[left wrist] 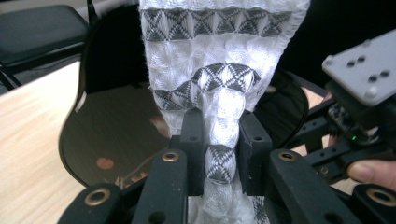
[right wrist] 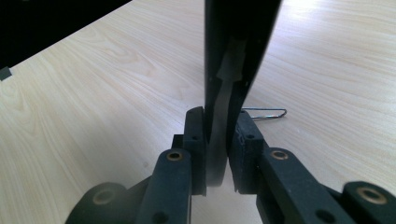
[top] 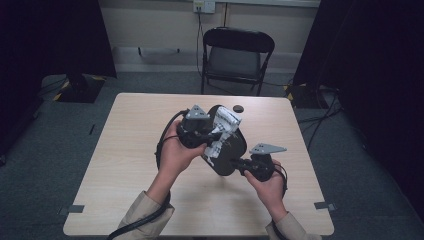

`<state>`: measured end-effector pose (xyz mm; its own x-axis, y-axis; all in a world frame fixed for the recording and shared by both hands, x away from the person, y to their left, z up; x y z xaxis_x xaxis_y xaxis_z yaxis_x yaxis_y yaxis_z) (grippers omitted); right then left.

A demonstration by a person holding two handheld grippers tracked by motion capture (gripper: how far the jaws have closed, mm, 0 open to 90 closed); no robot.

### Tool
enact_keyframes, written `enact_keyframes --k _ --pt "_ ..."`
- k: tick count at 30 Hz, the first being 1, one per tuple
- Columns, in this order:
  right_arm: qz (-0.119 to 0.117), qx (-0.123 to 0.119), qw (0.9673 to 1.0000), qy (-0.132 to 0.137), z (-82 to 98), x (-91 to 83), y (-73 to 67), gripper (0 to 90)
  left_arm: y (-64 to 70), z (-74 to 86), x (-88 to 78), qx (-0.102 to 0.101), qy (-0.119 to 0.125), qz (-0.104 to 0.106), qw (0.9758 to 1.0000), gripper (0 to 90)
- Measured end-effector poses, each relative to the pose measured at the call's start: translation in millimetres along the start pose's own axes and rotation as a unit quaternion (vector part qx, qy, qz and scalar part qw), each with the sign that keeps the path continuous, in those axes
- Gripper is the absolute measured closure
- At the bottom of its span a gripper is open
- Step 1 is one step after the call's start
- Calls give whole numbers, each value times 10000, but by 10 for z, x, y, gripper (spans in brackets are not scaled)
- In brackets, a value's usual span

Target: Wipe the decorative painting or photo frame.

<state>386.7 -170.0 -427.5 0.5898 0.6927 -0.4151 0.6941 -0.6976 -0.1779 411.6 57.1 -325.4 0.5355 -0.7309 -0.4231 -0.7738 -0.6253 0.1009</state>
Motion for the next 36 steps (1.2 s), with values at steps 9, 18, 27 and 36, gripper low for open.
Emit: enact_keyframes --k 9,18,27,36 --pt "10 -1 10000 4 -1 1 -6 789 -61 261 57 -105 -237 -46 9997 753" --pt "17 -4 10000 6 -1 1 -7 788 -106 558 153 -242 -530 -66 9983 752" --pt "26 -14 10000 17 -1 4 -12 788 -137 876 241 -432 -746 -66 9963 752" --pt "17 -3 10000 17 0 3 -9 788 -160 1096 296 -539 -952 -106 9939 752"
Point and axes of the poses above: each handheld gripper's, and its own axes: x roughly forward along the jaws, z roughly out of its underside, y roughly to its right, the point moved 1 cm from there along x, roughly forward along the jaws, and after that the axes turned 8 degrees about y, right-handed, at the moved point
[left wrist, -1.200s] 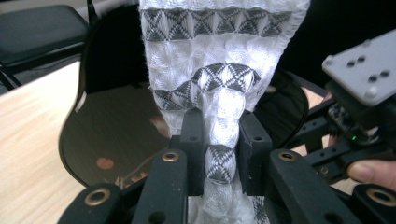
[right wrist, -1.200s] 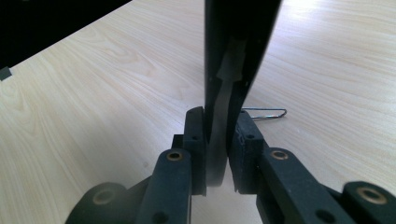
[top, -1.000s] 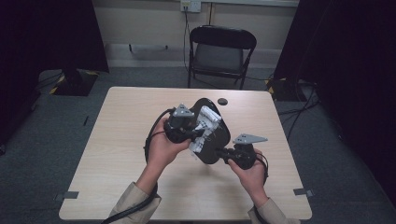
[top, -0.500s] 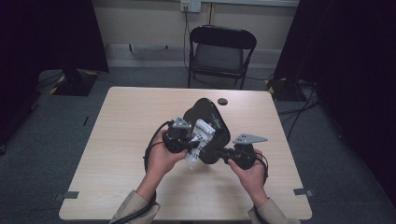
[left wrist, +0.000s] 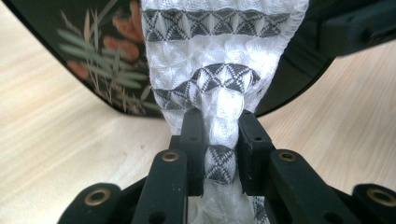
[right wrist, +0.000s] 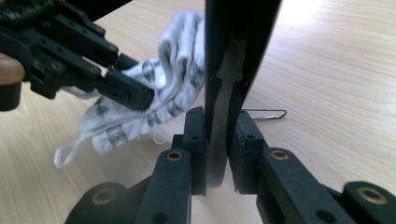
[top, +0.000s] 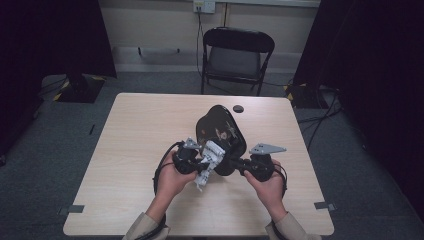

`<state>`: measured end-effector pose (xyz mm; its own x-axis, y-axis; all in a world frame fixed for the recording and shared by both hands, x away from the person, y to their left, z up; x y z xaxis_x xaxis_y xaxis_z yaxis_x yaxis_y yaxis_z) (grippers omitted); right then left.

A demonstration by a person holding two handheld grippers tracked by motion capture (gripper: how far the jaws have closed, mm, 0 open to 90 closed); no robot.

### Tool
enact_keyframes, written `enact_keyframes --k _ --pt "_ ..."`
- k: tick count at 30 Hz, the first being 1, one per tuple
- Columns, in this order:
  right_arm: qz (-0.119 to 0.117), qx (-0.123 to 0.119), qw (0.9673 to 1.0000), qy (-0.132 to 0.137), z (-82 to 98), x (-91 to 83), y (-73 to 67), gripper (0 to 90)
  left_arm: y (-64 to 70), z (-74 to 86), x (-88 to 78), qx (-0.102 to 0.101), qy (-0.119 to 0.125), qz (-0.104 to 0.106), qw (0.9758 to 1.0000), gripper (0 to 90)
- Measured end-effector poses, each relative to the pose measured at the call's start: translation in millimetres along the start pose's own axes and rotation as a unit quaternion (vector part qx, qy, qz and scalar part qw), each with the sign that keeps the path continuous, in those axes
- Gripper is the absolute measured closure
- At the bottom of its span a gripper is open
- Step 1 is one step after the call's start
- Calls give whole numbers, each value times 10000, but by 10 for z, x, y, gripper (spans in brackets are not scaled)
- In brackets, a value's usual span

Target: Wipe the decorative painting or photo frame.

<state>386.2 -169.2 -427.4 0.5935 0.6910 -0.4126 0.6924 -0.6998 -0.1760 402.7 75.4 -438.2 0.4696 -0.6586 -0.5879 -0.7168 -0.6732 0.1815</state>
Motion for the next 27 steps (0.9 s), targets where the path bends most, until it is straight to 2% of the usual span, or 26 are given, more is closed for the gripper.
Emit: enact_keyframes --k 3,8,10,15,18,19,23,25,26,27 --pt "2 -3 10000 -3 -1 1 -2 787 -10 87 42 17 -161 -19 9999 752" --pt "2 -3 10000 -6 -2 0 -3 787 -21 185 65 -34 -220 -40 9997 752" --pt "3 -1 10000 -2 -1 1 -3 787 -28 263 78 -59 -324 -50 9994 752" --pt "3 8 10000 4 0 1 -3 787 -25 324 81 -86 -407 -55 9991 752" --pt "9 -4 10000 3 0 1 -6 787 -15 337 60 -30 -482 -34 9988 752" --pt "5 6 10000 3 0 1 -5 787 -6 354 52 -56 -563 7 9984 752" --pt "5 8 10000 5 1 0 -5 787 -9 356 18 -52 -570 5 9984 752" --pt "8 10 10000 9 2 1 -6 787 -12 331 -27 -63 -460 27 9989 752" --pt "10 11 10000 8 2 1 -6 787 -3 277 -87 -52 -314 48 9995 752" --pt "10 11 10000 8 2 1 -6 787 -3 277 -87 -52 -314 48 9995 752"
Point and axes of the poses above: each handheld gripper's, and its own axes: x roughly forward along the jaws, z roughly out of its underside, y roughly to its right, the point moved 1 cm from there along x, roughly forward along the jaws, and after that the axes turned 8 degrees about y, right-handed, at the moved point
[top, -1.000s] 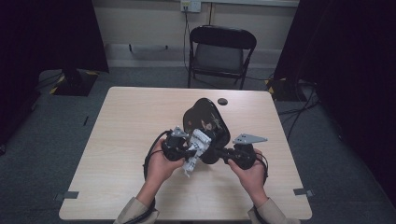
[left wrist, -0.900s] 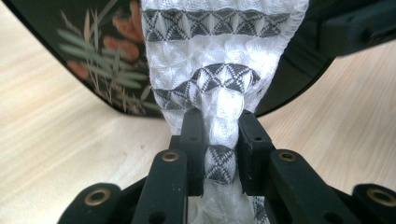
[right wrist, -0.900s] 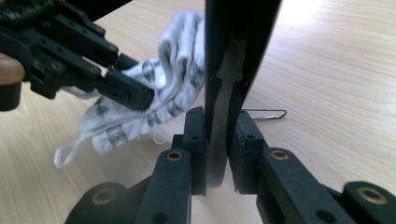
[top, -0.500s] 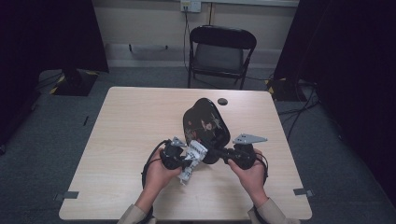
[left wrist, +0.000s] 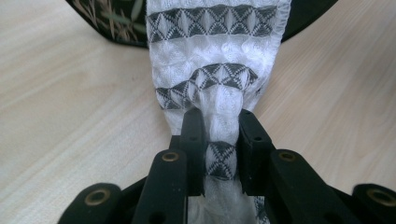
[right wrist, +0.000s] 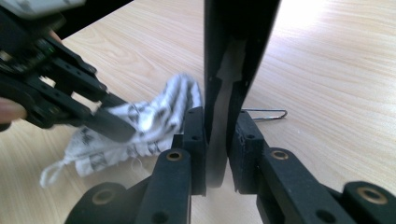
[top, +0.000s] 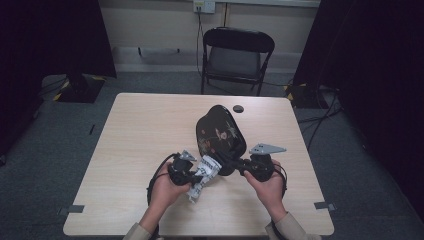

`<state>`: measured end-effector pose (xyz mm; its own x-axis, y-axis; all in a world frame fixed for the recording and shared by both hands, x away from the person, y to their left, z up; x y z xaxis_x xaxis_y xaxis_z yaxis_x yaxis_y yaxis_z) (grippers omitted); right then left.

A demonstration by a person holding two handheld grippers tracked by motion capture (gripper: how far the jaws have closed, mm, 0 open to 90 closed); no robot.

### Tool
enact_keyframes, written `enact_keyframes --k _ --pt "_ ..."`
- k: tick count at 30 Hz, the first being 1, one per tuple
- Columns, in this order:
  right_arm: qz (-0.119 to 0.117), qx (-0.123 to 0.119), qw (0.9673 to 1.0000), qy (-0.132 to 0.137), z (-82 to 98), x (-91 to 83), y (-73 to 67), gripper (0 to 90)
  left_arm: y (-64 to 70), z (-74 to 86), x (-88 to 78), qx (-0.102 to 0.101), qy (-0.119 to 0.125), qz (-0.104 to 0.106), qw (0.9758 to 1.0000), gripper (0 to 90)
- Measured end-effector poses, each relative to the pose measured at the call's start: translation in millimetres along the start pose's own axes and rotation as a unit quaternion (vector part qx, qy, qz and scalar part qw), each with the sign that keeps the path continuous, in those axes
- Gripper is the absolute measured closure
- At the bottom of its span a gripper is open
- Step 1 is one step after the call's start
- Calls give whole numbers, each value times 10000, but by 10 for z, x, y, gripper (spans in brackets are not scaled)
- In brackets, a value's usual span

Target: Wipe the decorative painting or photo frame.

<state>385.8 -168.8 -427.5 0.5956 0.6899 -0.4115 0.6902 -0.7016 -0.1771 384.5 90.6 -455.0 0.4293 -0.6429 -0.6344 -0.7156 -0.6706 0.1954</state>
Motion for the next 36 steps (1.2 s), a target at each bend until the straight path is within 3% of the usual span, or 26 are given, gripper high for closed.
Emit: enact_keyframes --k 2,4,5,11,12,15,22,26,27,36 --pt "-6 5 10000 2 0 0 3 787 20 -123 -124 76 252 11 9997 752" --pt "-7 2 10000 2 1 0 2 787 32 -170 -169 76 357 -3 9993 752" --pt "-3 7 10000 5 1 0 2 788 47 -271 -263 177 538 -47 9984 752" --pt "-1 11 10000 10 2 0 2 787 108 -518 -462 312 908 -60 9954 752" --pt "1 7 10000 10 2 0 1 788 135 -616 -526 356 1080 -73 9935 752" --pt "2 11 10000 10 2 0 0 788 175 -760 -602 383 1285 -80 9909 752" --pt "3 23 10000 24 4 8 -5 788 289 -1070 -666 551 1579 -83 9859 752" --pt "4 32 10000 34 4 12 -5 789 322 -1159 -615 593 1555 -79 9860 752" --pt "7 34 10000 46 5 17 -8 789 314 -1175 -571 581 1477 -94 9873 751" --pt "5 111 9999 70 4 33 -11 788 278 -1094 -444 551 1218 -113 9910 752"
Point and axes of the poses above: each handheld gripper's, and its own axes: x roughly forward along the jaws, z roughly out of its underside, y roughly to its right, the point moved 1 cm from there along x, roughly forward along the jaws, and after that the axes turned 8 degrees about y, right-handed, at the moved point
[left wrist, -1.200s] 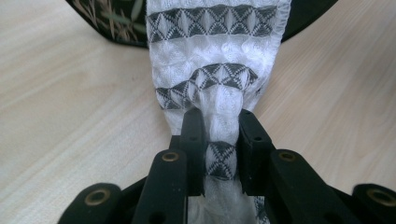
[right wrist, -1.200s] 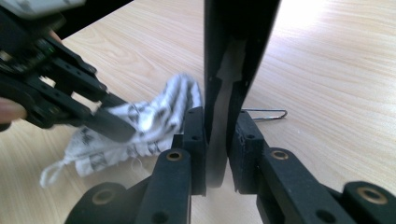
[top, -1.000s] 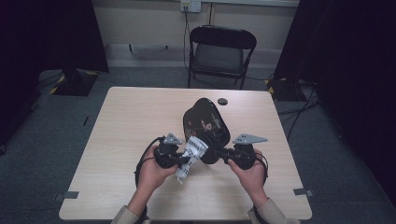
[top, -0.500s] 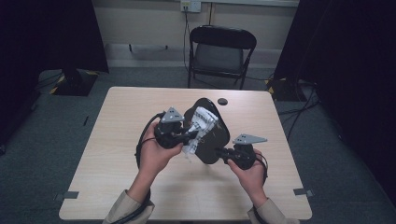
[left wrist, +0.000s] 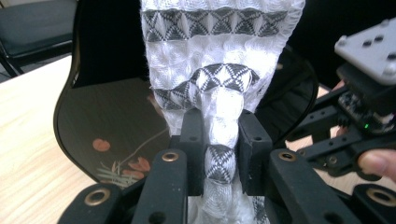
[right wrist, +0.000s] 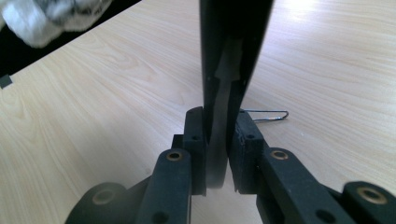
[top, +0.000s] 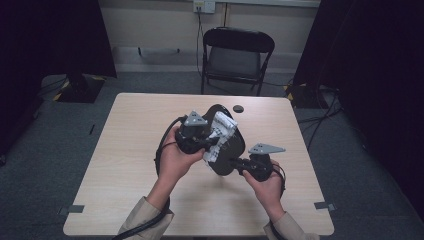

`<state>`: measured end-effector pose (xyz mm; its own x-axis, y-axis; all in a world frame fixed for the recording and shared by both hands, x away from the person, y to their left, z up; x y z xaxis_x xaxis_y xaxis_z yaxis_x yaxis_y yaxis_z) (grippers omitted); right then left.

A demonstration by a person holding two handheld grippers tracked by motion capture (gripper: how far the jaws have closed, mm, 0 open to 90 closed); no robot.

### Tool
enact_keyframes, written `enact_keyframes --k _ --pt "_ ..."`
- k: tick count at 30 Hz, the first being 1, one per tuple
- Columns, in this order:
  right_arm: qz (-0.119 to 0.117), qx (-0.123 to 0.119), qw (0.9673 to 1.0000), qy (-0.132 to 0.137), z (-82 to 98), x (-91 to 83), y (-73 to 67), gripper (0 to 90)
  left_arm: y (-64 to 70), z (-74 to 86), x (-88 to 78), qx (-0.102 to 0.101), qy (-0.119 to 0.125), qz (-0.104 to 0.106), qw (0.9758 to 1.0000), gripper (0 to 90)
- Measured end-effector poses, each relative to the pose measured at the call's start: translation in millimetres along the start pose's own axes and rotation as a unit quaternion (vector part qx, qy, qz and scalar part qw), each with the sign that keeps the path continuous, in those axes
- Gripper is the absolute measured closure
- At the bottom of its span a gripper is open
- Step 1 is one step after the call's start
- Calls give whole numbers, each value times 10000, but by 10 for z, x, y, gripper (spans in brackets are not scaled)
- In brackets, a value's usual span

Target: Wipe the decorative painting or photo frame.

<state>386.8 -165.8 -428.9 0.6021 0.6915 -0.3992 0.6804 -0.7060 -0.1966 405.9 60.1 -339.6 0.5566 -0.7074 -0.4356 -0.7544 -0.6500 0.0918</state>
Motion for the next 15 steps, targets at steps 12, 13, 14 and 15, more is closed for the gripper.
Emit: enact_keyframes --k 12,13,14,15 --pt "1 -32 10000 1 -4 10 -8 787 -79 500 157 -129 -586 -22 9982 752" --pt "4 -47 10000 -2 -5 10 -11 786 -83 527 167 -131 -610 -22 9980 753" --pt "4 -47 10000 -2 -5 10 -11 786 -83 527 167 -131 -610 -22 9980 752" --pt "3 -52 10000 -5 -6 10 -12 786 -89 570 183 -148 -669 -10 9976 752"
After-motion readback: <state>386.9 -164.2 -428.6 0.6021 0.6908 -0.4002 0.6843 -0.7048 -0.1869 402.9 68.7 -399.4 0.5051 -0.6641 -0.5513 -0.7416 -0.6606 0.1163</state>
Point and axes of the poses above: each handheld gripper's, and its own axes: x roughly forward along the jaws, z roughly out of its underside, y roughly to its right, the point moved 1 cm from there along x, roughly forward along the jaws, and after that the axes turned 8 degrees about y, right-handed, at the moved point
